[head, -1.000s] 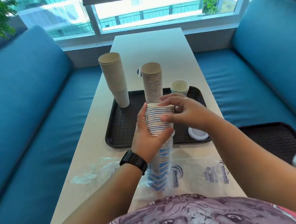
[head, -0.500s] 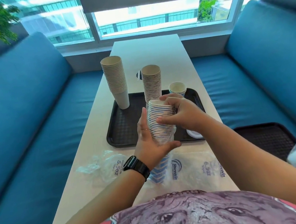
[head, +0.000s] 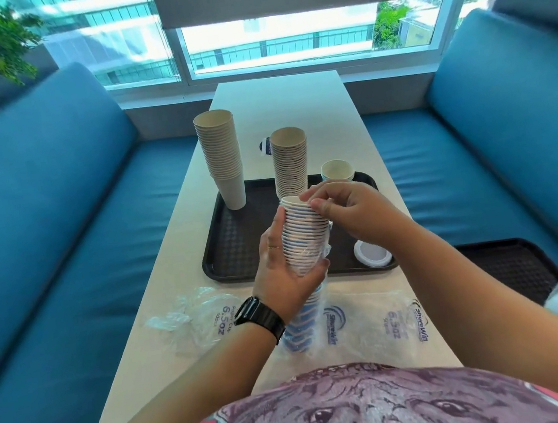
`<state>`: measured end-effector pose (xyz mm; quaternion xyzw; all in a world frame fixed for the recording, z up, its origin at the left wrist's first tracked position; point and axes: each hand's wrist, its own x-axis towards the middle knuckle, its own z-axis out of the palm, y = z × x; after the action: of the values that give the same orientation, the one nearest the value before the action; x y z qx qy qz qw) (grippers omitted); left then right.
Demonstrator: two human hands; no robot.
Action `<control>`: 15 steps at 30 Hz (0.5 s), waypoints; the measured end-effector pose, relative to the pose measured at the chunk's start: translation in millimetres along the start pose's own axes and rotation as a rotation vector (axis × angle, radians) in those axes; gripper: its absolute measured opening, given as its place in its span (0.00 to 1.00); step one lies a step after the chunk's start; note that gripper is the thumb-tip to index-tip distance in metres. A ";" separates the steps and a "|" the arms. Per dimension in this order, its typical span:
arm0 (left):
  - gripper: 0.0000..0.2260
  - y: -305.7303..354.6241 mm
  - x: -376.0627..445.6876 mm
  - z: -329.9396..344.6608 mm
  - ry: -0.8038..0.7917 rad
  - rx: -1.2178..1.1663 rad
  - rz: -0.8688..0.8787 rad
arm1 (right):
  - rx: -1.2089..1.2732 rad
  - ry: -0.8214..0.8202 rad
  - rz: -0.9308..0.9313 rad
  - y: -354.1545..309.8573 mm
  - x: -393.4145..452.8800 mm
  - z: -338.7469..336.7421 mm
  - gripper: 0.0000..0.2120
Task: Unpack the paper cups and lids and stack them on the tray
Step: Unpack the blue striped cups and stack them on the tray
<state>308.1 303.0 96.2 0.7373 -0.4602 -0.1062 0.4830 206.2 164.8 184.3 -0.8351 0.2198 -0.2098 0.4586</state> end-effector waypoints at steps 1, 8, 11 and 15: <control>0.44 -0.3 0.6 0.1 -0.007 0.006 -0.001 | -0.024 -0.003 0.002 -1.2 0.7 -1.5 0.06; 0.44 -3.9 5.3 1.8 -0.026 0.033 -0.016 | -0.166 -0.022 -0.012 -5.5 4.5 -6.3 0.06; 0.44 -3.0 6.3 1.9 -0.023 0.035 -0.023 | -0.224 -0.025 -0.026 -6.3 6.7 -6.6 0.06; 0.44 -1.9 6.9 2.7 -0.014 0.025 -0.028 | -0.318 -0.039 -0.033 -6.9 9.9 -5.3 0.05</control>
<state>311.4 296.2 95.3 0.7488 -0.4547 -0.1122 0.4690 212.6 159.1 194.3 -0.9047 0.2274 -0.1635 0.3212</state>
